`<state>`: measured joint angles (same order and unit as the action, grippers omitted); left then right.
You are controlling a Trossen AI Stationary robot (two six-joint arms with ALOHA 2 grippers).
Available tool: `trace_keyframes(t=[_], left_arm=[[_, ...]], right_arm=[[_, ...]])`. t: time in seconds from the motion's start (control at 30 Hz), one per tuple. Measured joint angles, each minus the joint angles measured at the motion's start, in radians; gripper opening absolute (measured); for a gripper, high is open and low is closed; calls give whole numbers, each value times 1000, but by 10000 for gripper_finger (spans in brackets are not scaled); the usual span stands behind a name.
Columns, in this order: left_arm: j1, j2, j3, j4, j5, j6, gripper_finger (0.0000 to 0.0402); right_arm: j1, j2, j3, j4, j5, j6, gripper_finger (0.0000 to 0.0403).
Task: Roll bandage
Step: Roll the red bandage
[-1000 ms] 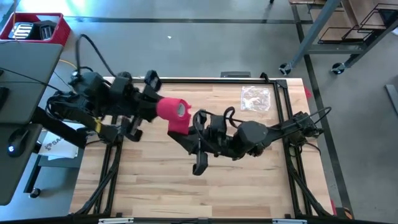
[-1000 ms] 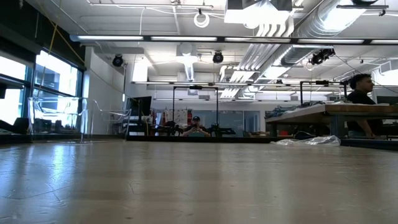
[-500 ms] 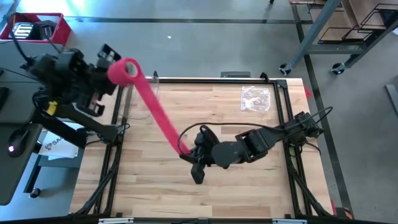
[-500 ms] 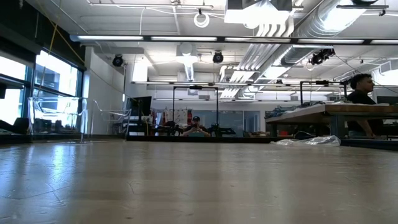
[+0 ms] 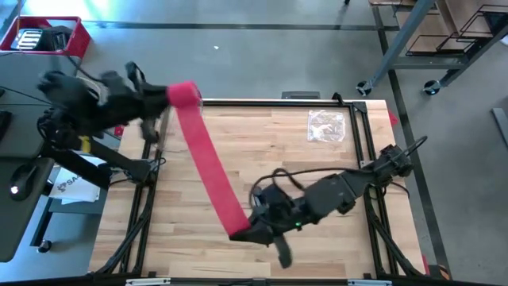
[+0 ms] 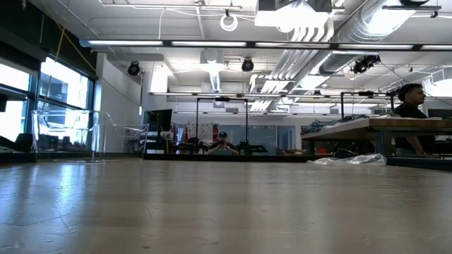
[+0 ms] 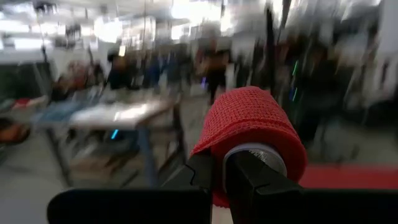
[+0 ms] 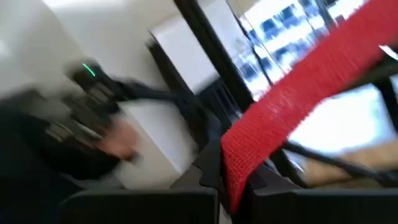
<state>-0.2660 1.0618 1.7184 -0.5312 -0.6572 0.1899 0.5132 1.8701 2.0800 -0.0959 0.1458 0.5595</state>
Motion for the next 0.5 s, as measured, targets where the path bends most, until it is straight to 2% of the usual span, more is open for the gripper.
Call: trace_keyframes(t=[0.2,0.3,0.5], left_arm=[[37,31,-2,-240,-18,-106,14],[51,49,-28,-263,-11,-126,14],[56,70,-103,-265,65,-154,14]], right_arm=[[39,-54,0,96,86,-64,0],[69,-78,0,108,86,-104,0],[97,-122,0,128,136,-195,0]])
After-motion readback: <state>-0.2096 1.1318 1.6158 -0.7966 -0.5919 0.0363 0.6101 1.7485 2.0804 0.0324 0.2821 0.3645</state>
